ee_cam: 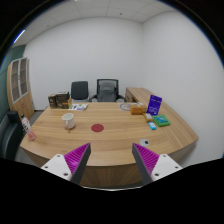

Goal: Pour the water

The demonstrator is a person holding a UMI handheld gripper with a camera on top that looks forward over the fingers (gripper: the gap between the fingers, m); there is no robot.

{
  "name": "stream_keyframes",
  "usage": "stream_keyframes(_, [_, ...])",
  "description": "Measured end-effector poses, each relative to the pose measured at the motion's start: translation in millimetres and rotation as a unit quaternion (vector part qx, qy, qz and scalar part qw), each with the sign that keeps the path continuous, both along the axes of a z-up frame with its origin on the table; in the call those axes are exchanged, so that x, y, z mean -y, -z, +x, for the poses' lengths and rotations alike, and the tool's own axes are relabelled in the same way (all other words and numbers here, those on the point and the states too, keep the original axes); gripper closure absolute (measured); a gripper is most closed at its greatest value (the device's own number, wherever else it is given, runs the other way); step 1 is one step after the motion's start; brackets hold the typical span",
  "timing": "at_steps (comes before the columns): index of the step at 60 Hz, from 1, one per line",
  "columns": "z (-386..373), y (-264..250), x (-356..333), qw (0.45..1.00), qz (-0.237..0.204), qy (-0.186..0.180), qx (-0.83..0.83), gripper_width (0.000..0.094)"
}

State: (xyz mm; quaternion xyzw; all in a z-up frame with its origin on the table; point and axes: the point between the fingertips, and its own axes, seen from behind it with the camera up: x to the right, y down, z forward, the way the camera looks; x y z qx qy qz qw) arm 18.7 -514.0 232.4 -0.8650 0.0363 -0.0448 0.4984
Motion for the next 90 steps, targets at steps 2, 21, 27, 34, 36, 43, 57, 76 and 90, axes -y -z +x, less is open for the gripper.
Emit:
stream_keyframes(2, [-0.8, 1.7, 0.3, 1.0, -0.001, 0.0, -0.001, 0.0073])
stream_keyframes(21, [-38.0, 53.1, 9.3, 0.999, -0.039, -0.029, -0.003, 0.0076])
stream_keyframes(27, [-68.6, 76.6, 13.3, 0.998, -0.052, -0.043, 0.004, 0.0077])
stream_keyframes(34, [-126.3, 97.4, 15.2, 0.996, -0.058, -0.061, -0.006, 0.0075])
stream_keyframes(36, [-142.1, 100.6, 13.4, 0.996, -0.058, -0.066, -0.01, 0.0075])
stream_keyframes(43, [-214.4, 111.1, 4.9, 0.995, -0.051, -0.085, -0.021, 0.0074])
stream_keyframes(57, [-378.8, 125.7, -33.2, 0.993, -0.021, -0.109, -0.049, 0.0074])
stream_keyframes(76, [-546.0, 142.4, -136.5, 0.988, 0.042, -0.136, -0.053, 0.0076])
stream_keyframes(90, [-579.7, 153.0, -214.0, 0.99, 0.081, -0.11, -0.042, 0.0197])
